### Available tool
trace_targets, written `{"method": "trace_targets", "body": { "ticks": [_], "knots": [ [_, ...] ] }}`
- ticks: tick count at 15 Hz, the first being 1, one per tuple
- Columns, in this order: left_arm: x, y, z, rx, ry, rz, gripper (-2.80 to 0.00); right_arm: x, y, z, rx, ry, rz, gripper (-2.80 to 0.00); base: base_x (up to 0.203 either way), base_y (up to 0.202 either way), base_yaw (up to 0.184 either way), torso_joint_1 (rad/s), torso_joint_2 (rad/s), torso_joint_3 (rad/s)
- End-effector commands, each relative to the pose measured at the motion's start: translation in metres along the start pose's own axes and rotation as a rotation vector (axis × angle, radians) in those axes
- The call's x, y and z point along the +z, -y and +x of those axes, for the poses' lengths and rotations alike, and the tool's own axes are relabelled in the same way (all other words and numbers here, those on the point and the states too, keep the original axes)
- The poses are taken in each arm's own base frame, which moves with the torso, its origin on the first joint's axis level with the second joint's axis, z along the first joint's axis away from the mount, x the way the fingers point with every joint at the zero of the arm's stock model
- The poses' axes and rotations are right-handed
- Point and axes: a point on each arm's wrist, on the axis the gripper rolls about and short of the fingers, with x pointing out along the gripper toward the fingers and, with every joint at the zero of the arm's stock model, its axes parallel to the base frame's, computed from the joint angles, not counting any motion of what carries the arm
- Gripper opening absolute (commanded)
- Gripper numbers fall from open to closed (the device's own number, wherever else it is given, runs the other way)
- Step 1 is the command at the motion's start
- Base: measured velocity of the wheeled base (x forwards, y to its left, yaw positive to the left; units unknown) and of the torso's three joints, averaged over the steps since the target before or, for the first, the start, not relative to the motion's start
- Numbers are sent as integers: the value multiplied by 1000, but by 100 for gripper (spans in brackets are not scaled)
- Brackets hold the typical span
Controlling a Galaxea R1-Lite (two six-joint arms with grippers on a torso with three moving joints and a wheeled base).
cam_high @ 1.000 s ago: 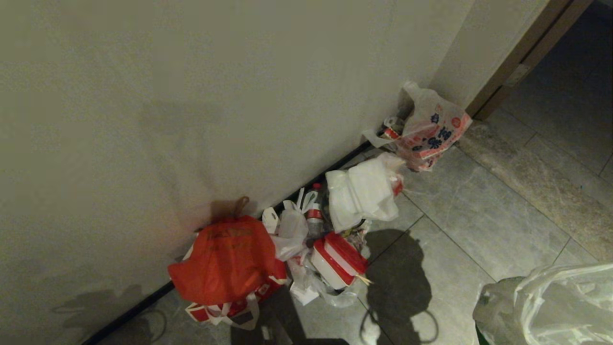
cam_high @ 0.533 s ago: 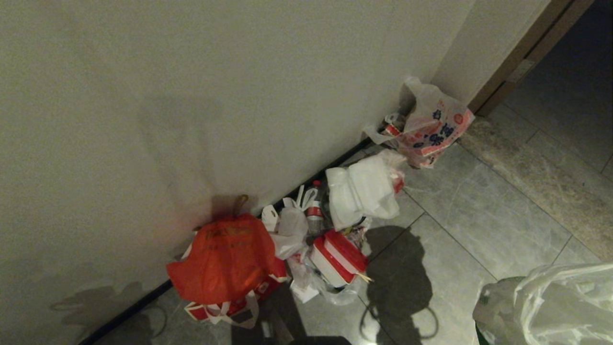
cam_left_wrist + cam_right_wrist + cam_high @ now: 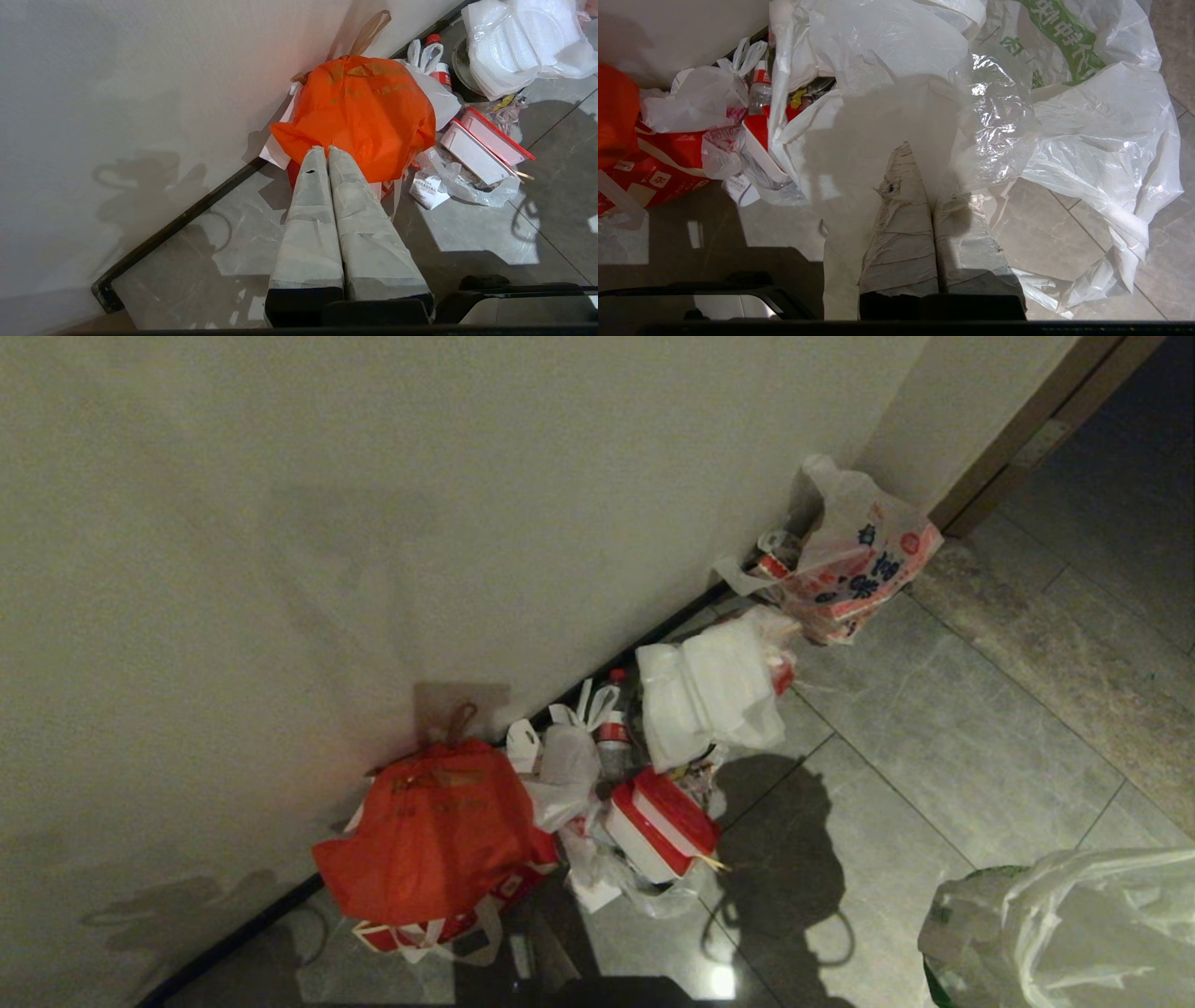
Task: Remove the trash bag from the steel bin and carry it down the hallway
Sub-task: Put the trash bag at the door
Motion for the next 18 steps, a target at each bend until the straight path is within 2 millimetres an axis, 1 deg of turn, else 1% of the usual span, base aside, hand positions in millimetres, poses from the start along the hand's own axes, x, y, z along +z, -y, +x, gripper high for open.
{"method": "trace_targets", "body": {
  "ticks": [1, 3, 5, 17, 18],
  "knots": [
    [0, 0, 0, 1, 1, -1, -280, 0, 0, 0, 0, -1, 0, -280, 0, 0, 0, 0, 0, 0],
    [0, 0, 0, 2, 3, 1, -280, 0, 0, 0, 3, -7, -8, -280, 0, 0, 0, 0, 0, 0],
    [0, 0, 0, 2, 3, 1, -280, -2, 0, -2, 14, -60, -69, -280, 0, 0, 0, 0, 0, 0],
    [0, 0, 0, 2, 3, 1, -280, -1, 0, -2, 9, -51, -66, -280, 0, 0, 0, 0, 0, 0],
    [0, 0, 0, 2, 3, 1, -280, 3, 0, -3, 6, -42, -66, -280, 0, 0, 0, 0, 0, 0]
  ]
}}
